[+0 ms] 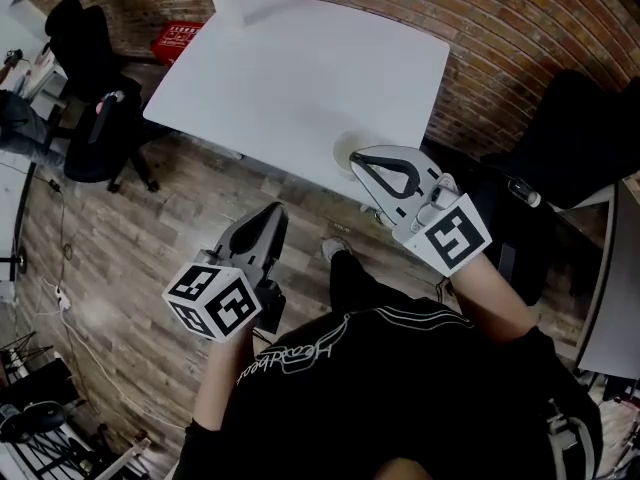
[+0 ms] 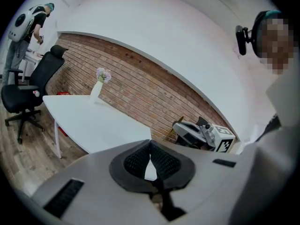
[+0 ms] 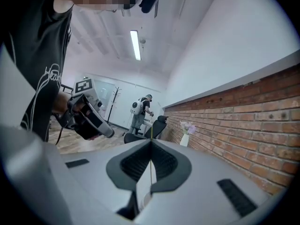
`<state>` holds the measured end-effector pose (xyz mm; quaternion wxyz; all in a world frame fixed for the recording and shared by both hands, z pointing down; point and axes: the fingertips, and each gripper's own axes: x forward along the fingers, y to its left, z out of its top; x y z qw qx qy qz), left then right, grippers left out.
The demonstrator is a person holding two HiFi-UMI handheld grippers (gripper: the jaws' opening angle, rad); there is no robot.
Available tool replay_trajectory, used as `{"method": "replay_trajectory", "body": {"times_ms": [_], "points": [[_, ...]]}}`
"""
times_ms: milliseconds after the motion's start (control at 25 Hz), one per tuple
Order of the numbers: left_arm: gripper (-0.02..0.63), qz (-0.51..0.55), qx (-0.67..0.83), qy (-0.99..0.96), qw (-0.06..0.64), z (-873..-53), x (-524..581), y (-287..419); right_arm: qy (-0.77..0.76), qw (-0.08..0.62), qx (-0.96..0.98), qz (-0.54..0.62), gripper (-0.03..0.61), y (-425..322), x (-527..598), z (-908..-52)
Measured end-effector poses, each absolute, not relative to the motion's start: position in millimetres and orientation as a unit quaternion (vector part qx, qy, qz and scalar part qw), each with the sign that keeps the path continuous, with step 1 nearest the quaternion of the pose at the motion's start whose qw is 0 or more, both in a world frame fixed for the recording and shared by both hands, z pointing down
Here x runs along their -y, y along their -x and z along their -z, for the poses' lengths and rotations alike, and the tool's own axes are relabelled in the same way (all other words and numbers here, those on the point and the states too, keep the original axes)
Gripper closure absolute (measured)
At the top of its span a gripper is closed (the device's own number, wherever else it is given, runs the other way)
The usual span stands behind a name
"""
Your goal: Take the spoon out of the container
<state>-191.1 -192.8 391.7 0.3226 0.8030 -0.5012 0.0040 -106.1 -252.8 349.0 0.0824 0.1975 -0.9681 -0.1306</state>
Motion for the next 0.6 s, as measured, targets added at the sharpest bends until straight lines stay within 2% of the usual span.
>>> {"method": "replay_trajectory", "body": {"times_ms": [200,600], "points": [[0.609,0.004,0.486,-0.818,0.307,-372.3,183.6,177.9,-0.220,0.054,0.969,0.096,0.581,83.3,233.0,-320.4],[0.609,-0.001,0.438,-0.852,0.285,-352.9,167.6,135.3,-0.271,0.052,0.961,0.018,0.583,23.9,201.3,-327.0]]}}
